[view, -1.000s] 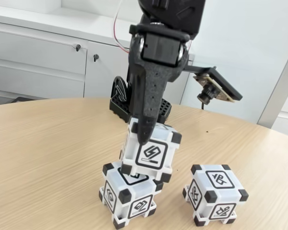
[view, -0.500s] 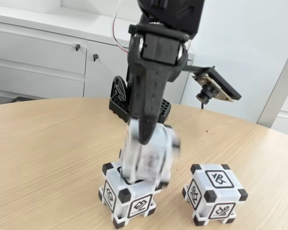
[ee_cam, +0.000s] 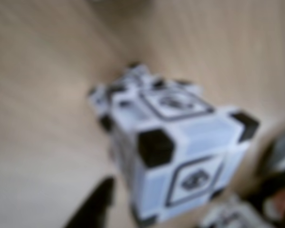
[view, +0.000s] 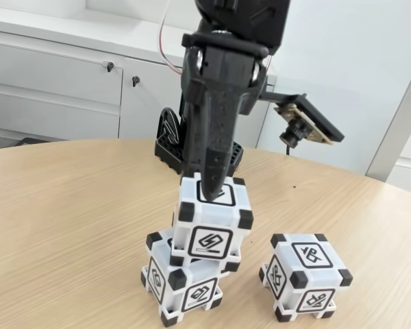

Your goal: Stack cubes from left to right.

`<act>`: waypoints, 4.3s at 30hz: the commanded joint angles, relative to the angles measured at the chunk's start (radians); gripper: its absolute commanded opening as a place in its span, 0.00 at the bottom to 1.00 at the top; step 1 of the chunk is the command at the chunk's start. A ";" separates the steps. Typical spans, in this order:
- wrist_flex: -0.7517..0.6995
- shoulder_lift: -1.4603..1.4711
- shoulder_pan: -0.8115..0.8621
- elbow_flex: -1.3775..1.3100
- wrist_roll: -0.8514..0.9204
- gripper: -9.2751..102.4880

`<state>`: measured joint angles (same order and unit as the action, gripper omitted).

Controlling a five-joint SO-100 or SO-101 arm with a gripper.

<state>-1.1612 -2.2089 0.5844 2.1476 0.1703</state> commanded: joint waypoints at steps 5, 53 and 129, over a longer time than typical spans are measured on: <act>-0.003 -0.040 -0.008 -0.006 -0.023 0.42; 0.017 0.012 -0.511 -0.017 -0.225 0.40; 0.087 0.278 -0.511 -0.023 -0.153 0.44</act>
<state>-1.0692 -1.9696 0.0798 2.1460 0.0046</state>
